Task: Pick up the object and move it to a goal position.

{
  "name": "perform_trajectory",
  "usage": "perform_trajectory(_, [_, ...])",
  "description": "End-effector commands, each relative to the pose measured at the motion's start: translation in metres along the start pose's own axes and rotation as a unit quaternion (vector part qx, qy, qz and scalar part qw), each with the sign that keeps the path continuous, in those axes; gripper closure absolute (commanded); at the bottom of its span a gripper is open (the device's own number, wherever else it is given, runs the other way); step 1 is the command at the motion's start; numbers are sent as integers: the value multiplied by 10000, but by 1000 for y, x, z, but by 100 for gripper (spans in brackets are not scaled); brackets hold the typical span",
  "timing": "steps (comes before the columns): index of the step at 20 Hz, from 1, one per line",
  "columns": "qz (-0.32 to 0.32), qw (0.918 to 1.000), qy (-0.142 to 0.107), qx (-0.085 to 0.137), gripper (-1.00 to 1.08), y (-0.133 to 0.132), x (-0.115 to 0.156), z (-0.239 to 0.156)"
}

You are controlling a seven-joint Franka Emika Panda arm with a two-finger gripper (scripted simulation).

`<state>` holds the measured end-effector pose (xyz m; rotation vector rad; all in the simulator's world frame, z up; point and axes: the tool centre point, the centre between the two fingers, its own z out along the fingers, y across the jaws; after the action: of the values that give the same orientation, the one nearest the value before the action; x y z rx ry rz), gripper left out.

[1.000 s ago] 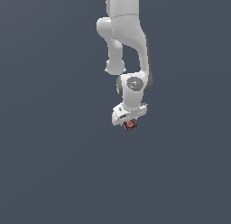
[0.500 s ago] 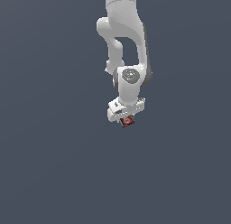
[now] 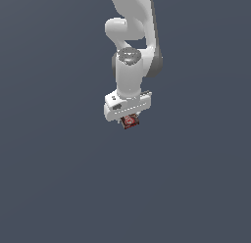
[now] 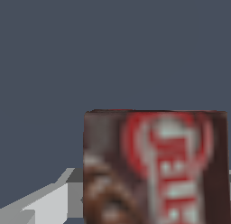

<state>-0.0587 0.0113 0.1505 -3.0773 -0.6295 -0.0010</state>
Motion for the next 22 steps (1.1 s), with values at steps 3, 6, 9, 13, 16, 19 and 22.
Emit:
perform_trajectory(3, [-2, 10000, 2, 7, 108, 22, -6, -48])
perform_trajectory(6, [-2, 10000, 2, 7, 108, 36, -10, -76])
perform_trajectory(9, [-2, 10000, 2, 7, 108, 48, -12, -100])
perform_trajectory(13, [1, 10000, 0, 5, 108, 61, -14, -125])
perform_trajectory(16, [2, 10000, -2, 2, 108, 67, -15, -137])
perform_trajectory(19, [2, 10000, -2, 2, 108, 72, -16, -145])
perform_trajectory(22, [4, 10000, -3, -1, 108, 74, -15, -149])
